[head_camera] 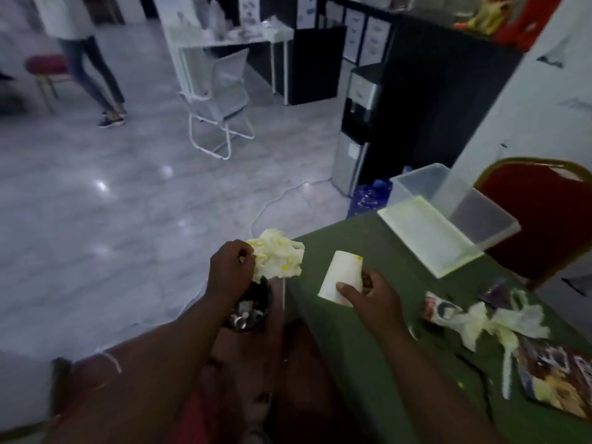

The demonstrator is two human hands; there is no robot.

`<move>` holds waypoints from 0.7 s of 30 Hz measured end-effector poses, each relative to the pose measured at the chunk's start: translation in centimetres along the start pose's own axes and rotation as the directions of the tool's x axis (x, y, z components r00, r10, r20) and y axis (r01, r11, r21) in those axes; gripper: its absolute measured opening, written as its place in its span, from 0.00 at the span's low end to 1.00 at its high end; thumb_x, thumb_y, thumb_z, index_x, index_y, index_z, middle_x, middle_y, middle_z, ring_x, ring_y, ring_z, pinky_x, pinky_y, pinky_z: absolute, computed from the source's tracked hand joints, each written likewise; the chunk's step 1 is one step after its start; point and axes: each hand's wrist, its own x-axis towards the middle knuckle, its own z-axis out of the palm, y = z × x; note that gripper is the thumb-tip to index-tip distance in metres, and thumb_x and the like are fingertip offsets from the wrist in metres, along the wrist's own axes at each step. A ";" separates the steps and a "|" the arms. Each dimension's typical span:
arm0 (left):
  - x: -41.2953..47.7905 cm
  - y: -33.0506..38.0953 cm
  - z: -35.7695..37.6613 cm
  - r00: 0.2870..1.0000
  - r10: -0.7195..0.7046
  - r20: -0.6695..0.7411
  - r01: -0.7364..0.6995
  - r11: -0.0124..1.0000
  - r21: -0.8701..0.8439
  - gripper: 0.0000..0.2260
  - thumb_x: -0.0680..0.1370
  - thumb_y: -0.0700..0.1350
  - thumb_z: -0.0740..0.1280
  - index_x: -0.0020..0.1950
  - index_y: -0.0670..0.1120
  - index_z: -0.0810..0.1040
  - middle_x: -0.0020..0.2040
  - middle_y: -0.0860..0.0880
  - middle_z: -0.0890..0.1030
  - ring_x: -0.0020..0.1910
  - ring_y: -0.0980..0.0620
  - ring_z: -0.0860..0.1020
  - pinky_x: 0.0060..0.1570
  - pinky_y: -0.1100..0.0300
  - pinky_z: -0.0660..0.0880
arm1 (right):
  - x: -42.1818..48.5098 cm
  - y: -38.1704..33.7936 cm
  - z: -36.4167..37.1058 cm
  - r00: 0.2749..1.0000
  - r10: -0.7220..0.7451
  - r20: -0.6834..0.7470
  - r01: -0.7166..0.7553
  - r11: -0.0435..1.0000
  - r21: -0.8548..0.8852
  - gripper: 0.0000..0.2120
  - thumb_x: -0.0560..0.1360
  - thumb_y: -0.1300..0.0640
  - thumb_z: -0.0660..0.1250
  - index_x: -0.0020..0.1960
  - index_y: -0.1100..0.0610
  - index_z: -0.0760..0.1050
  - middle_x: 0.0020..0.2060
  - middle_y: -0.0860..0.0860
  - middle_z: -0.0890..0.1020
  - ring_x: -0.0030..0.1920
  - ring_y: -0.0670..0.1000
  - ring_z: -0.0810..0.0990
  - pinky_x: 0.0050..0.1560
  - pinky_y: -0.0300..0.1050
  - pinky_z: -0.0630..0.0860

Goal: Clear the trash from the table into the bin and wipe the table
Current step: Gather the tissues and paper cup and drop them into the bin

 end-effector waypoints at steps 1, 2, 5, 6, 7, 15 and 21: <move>0.6 -2.9 -1.4 0.997 -0.064 -0.039 0.064 0.998 0.003 0.04 0.70 0.34 0.70 0.42 0.41 0.80 0.41 0.44 0.81 0.42 0.44 0.79 0.43 0.61 0.67 | 1.1 -1.1 3.3 0.997 0.000 0.073 0.000 1.000 -0.009 0.24 0.66 0.49 0.78 0.58 0.53 0.76 0.46 0.46 0.80 0.40 0.36 0.76 0.31 0.26 0.70; 0.9 -4.7 -2.1 0.992 -0.113 -0.058 0.113 0.994 0.000 0.04 0.70 0.34 0.70 0.42 0.41 0.80 0.41 0.44 0.81 0.42 0.44 0.79 0.45 0.59 0.69 | 1.6 -1.9 5.4 0.993 0.001 0.116 0.000 1.000 -0.013 0.24 0.66 0.49 0.78 0.59 0.53 0.76 0.47 0.47 0.81 0.40 0.36 0.77 0.32 0.27 0.70; 1.8 -11.1 -3.7 0.968 -0.234 -0.087 0.236 0.972 0.020 0.04 0.70 0.34 0.70 0.41 0.42 0.80 0.40 0.44 0.81 0.43 0.43 0.79 0.45 0.57 0.69 | 3.1 -3.6 13.0 0.966 0.001 0.258 0.004 1.000 -0.018 0.25 0.67 0.48 0.77 0.61 0.52 0.76 0.47 0.46 0.81 0.40 0.35 0.77 0.32 0.28 0.70; 2.2 -13.3 -3.9 0.954 -0.285 -0.090 0.288 0.957 0.022 0.03 0.71 0.35 0.70 0.41 0.42 0.80 0.40 0.44 0.81 0.43 0.44 0.79 0.44 0.59 0.68 | 3.8 -3.8 15.9 0.952 0.006 0.306 0.003 1.000 -0.027 0.25 0.67 0.49 0.77 0.61 0.52 0.76 0.46 0.45 0.80 0.39 0.34 0.77 0.31 0.27 0.70; 2.5 -15.5 -3.8 0.940 -0.329 -0.095 0.333 0.943 0.028 0.03 0.71 0.35 0.70 0.41 0.43 0.79 0.40 0.44 0.81 0.42 0.44 0.79 0.43 0.60 0.67 | 4.4 -3.7 18.5 0.937 0.021 0.350 -0.016 1.000 -0.017 0.25 0.67 0.51 0.77 0.61 0.53 0.75 0.46 0.45 0.80 0.38 0.34 0.77 0.31 0.26 0.70; 5.2 -28.7 2.9 0.869 -0.494 0.006 0.494 0.868 0.048 0.02 0.72 0.34 0.68 0.41 0.40 0.78 0.38 0.42 0.79 0.41 0.42 0.78 0.43 0.54 0.71 | 9.7 3.4 33.8 0.828 0.284 0.483 -0.240 0.959 -0.152 0.26 0.69 0.50 0.76 0.64 0.54 0.73 0.54 0.51 0.80 0.48 0.49 0.78 0.42 0.43 0.73; 7.2 -35.4 10.4 0.836 -0.522 0.169 0.507 0.853 0.125 0.05 0.75 0.37 0.67 0.47 0.37 0.80 0.46 0.40 0.81 0.47 0.44 0.78 0.51 0.55 0.70 | 14.5 11.0 40.8 0.781 0.469 0.411 -0.359 0.877 -0.318 0.30 0.70 0.52 0.75 0.68 0.59 0.70 0.62 0.58 0.77 0.57 0.59 0.78 0.51 0.49 0.75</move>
